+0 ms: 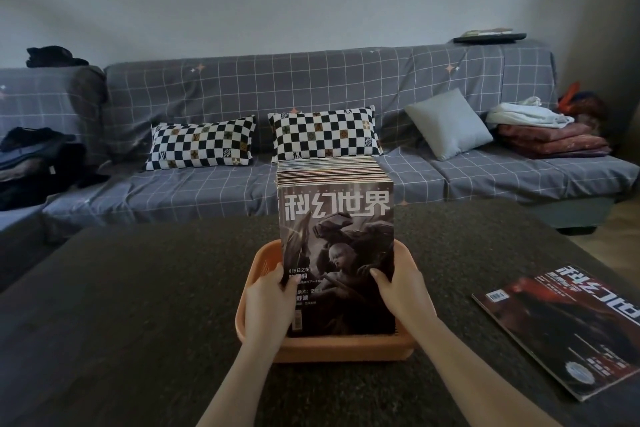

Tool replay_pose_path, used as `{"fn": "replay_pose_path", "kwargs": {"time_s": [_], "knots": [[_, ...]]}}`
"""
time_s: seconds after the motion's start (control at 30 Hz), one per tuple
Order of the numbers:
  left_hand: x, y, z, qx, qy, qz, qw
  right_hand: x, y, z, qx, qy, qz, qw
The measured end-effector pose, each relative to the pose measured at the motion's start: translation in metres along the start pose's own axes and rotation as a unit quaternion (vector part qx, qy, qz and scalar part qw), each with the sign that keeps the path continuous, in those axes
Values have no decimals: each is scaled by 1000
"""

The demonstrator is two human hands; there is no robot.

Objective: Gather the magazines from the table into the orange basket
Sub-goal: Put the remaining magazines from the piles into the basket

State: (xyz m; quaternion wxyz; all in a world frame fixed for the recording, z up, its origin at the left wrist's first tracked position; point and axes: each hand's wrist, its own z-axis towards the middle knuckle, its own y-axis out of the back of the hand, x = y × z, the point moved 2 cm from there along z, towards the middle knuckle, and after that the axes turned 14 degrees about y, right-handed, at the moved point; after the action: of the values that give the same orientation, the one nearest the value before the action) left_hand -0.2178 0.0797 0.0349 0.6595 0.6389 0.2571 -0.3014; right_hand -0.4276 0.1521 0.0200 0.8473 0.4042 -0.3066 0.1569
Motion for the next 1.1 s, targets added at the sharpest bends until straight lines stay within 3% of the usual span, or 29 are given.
{"fn": "replay_pose_path", "kwargs": {"time_s": [0.2, 0.4, 0.7, 0.9, 1.1], "knots": [[1, -3, -1, 3, 13, 17, 1000, 0, 1, 1, 3, 2, 2, 1000], [-4, -4, -7, 8, 18, -74, 997, 4, 4, -1, 13, -13, 28, 999], [-17, -1, -35, -83, 33, -166, 982, 3, 23, -18, 5, -77, 114, 990], [-48, -31, -60, 41, -3, -208, 977, -4, 54, -46, -29, -72, 95, 992], [-93, -81, -92, 117, -37, -194, 973, -24, 102, -75, -71, -72, 36, 994]]}}
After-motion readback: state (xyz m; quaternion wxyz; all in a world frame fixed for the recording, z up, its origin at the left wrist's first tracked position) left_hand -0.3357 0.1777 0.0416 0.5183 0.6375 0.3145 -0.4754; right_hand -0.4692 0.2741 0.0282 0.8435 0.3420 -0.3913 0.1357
